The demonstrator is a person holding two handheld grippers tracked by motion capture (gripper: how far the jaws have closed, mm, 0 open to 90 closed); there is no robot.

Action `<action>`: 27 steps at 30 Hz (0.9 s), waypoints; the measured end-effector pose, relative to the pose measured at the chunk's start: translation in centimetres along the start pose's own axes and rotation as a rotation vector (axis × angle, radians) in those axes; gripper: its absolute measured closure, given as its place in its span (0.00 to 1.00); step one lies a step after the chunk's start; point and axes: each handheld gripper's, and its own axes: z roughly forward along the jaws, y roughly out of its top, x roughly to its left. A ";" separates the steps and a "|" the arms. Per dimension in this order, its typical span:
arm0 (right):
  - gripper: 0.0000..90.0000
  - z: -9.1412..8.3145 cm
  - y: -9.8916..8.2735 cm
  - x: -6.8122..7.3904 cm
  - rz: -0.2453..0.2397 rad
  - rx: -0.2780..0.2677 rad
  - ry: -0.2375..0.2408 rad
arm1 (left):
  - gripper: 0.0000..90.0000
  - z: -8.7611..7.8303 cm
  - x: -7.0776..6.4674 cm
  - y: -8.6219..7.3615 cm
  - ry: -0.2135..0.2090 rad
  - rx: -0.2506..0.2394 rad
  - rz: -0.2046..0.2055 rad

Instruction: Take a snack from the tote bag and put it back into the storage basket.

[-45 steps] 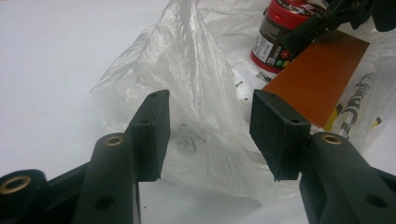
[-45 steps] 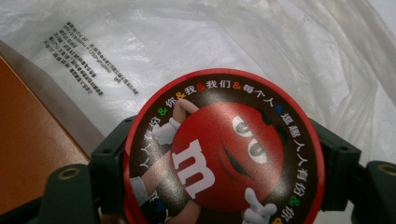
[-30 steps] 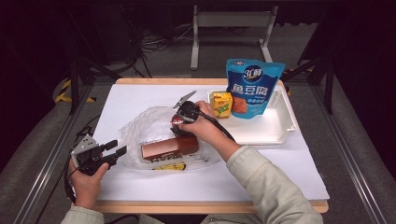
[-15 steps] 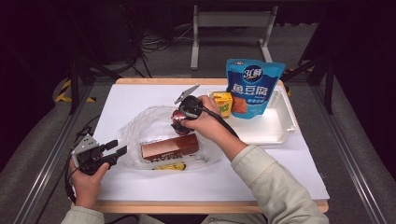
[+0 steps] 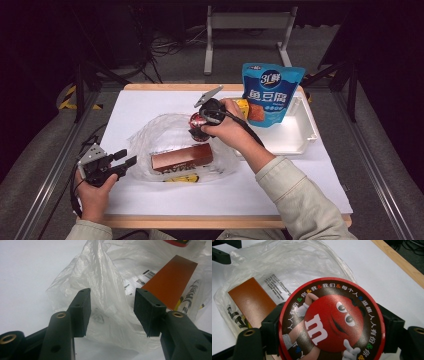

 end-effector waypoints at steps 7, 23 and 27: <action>0.29 -2.0 -0.7 -0.7 0.007 -0.004 -0.020 | 0.54 0.3 0.0 0.2 -0.005 0.002 0.007; 0.29 -6.5 -3.4 -3.0 0.040 -0.023 -0.076 | 0.54 0.8 -0.2 0.4 -0.008 0.013 0.021; 0.29 -7.3 -3.8 -3.4 0.050 -0.026 -0.090 | 0.54 0.8 -0.2 0.4 -0.009 0.012 0.019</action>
